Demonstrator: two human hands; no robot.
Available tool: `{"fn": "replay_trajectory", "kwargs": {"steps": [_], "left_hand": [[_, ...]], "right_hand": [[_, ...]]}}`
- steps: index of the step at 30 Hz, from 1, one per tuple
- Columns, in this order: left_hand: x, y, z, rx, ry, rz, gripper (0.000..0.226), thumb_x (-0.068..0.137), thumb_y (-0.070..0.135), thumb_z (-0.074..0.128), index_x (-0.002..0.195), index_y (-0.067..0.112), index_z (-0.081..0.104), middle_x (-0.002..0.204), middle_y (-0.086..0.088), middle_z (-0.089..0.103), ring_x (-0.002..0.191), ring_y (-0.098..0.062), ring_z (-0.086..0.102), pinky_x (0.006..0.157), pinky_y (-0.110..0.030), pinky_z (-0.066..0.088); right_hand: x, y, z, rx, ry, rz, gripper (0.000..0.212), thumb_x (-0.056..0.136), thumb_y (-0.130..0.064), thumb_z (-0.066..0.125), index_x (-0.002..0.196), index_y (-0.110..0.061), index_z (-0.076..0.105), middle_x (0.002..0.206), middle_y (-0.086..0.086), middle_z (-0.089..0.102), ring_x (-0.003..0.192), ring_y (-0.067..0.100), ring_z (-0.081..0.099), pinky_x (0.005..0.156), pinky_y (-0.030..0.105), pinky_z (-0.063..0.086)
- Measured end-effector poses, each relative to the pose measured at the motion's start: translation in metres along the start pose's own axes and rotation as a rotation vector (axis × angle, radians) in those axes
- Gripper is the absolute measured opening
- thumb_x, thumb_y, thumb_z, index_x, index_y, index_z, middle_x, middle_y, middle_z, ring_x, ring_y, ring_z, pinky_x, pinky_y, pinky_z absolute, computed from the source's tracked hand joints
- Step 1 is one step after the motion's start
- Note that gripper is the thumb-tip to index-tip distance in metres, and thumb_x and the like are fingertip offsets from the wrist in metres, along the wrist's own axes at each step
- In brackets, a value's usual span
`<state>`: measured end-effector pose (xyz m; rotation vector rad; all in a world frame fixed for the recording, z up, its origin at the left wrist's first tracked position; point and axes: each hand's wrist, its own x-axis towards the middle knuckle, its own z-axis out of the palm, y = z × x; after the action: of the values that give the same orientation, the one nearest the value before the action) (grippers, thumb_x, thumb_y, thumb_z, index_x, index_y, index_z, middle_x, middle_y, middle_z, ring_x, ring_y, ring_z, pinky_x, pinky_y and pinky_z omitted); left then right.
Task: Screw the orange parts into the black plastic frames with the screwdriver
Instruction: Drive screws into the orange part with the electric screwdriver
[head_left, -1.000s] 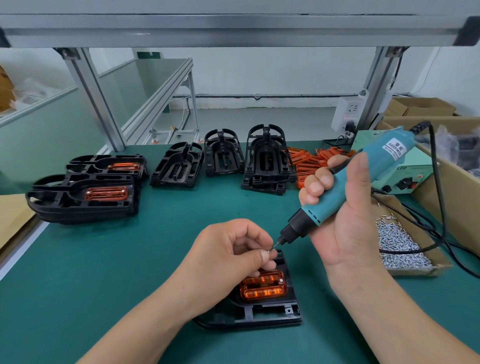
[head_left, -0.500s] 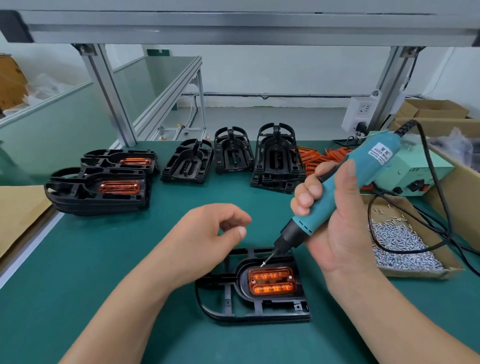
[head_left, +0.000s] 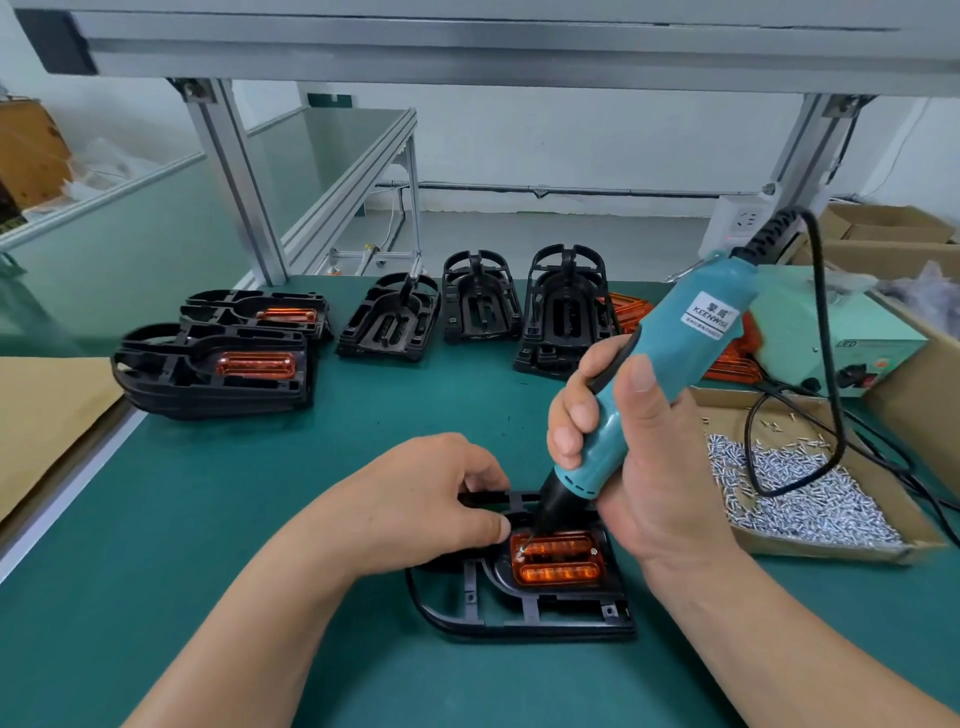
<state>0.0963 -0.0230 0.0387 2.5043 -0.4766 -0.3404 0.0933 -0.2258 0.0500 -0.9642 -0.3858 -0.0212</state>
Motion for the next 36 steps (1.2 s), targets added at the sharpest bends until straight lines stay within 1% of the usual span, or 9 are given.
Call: {"fn": "replay_trajectory", "kwargs": {"steps": [6, 10, 13, 15, 20, 25, 28, 32, 36], "left_hand": [[0.001, 0.003, 0.000, -0.047, -0.016, -0.011, 0.029, 0.085, 0.046, 0.079, 0.112, 0.038, 0.072, 0.100, 0.020, 0.066, 0.091, 0.007, 0.059, 0.079, -0.017, 0.044], [-0.001, 0.006, -0.001, -0.114, -0.033, -0.003, 0.017, 0.086, 0.037, 0.079, 0.083, 0.044, 0.064, 0.079, 0.019, 0.063, 0.076, 0.004, 0.058, 0.071, -0.022, 0.045], [-0.002, 0.010, -0.003, -0.141, -0.072, 0.003, 0.011, 0.089, 0.034, 0.076, 0.089, 0.035, 0.066, 0.090, 0.003, 0.071, 0.088, -0.015, 0.067, 0.086, -0.043, 0.056], [-0.003, 0.013, -0.004, -0.151, -0.081, 0.009, 0.011, 0.089, 0.033, 0.076, 0.089, 0.037, 0.066, 0.094, 0.000, 0.072, 0.093, -0.020, 0.068, 0.090, -0.047, 0.056], [-0.003, 0.012, -0.004, -0.150, -0.051, 0.004, 0.017, 0.086, 0.033, 0.076, 0.082, 0.042, 0.063, 0.089, 0.000, 0.070, 0.083, -0.015, 0.066, 0.084, -0.040, 0.056], [-0.001, 0.008, 0.001, -0.145, -0.032, -0.045, 0.022, 0.084, 0.032, 0.076, 0.074, 0.038, 0.057, 0.065, 0.016, 0.053, 0.059, -0.001, 0.050, 0.063, -0.026, 0.046], [-0.001, 0.009, 0.001, -0.144, -0.036, -0.042, 0.018, 0.084, 0.034, 0.076, 0.077, 0.037, 0.059, 0.068, 0.013, 0.056, 0.061, -0.003, 0.052, 0.063, -0.028, 0.047], [-0.001, 0.012, -0.001, -0.157, -0.053, -0.031, 0.012, 0.085, 0.037, 0.077, 0.091, 0.038, 0.066, 0.094, 0.001, 0.072, 0.087, -0.017, 0.068, 0.083, -0.039, 0.057], [-0.002, 0.010, -0.001, -0.162, -0.061, -0.044, 0.015, 0.083, 0.032, 0.072, 0.075, 0.036, 0.060, 0.069, 0.005, 0.057, 0.061, -0.006, 0.052, 0.062, -0.030, 0.046]], "right_hand": [[0.000, 0.001, 0.004, -0.050, -0.110, -0.006, 0.052, 0.082, -0.057, 0.085, 0.104, -0.016, 0.062, 0.073, 0.006, 0.050, 0.058, 0.021, 0.054, 0.055, 0.030, 0.044], [0.002, 0.005, 0.012, -0.129, -0.227, 0.006, 0.050, 0.086, -0.057, 0.080, 0.108, -0.015, 0.063, 0.073, 0.005, 0.053, 0.057, 0.024, 0.054, 0.058, 0.032, 0.046], [0.003, 0.008, 0.015, -0.182, -0.272, 0.024, 0.049, 0.088, -0.059, 0.078, 0.107, -0.017, 0.064, 0.071, 0.000, 0.056, 0.057, 0.024, 0.053, 0.060, 0.032, 0.045], [0.005, 0.008, 0.015, -0.178, -0.287, 0.035, 0.046, 0.089, -0.058, 0.078, 0.104, -0.017, 0.063, 0.071, -0.001, 0.054, 0.057, 0.022, 0.054, 0.060, 0.031, 0.046], [0.012, 0.008, 0.018, -0.187, -0.334, 0.091, 0.058, 0.090, -0.055, 0.077, 0.089, -0.005, 0.048, 0.069, 0.001, 0.048, 0.054, 0.021, 0.052, 0.057, 0.029, 0.045], [0.014, 0.009, 0.019, -0.209, -0.388, 0.143, 0.065, 0.091, -0.050, 0.079, 0.090, 0.006, 0.045, 0.064, 0.001, 0.052, 0.052, 0.024, 0.048, 0.058, 0.029, 0.046], [0.013, 0.009, 0.017, -0.188, -0.355, 0.134, 0.053, 0.089, -0.050, 0.081, 0.095, -0.004, 0.056, 0.066, 0.000, 0.052, 0.053, 0.022, 0.051, 0.057, 0.030, 0.046], [0.010, 0.009, 0.015, -0.133, -0.285, 0.119, 0.057, 0.084, -0.056, 0.083, 0.111, -0.011, 0.062, 0.069, 0.006, 0.048, 0.056, 0.024, 0.053, 0.058, 0.035, 0.042], [0.007, 0.010, 0.017, -0.175, -0.319, 0.108, 0.058, 0.083, -0.059, 0.081, 0.111, -0.011, 0.063, 0.069, 0.005, 0.054, 0.057, 0.025, 0.051, 0.059, 0.036, 0.044]]}}
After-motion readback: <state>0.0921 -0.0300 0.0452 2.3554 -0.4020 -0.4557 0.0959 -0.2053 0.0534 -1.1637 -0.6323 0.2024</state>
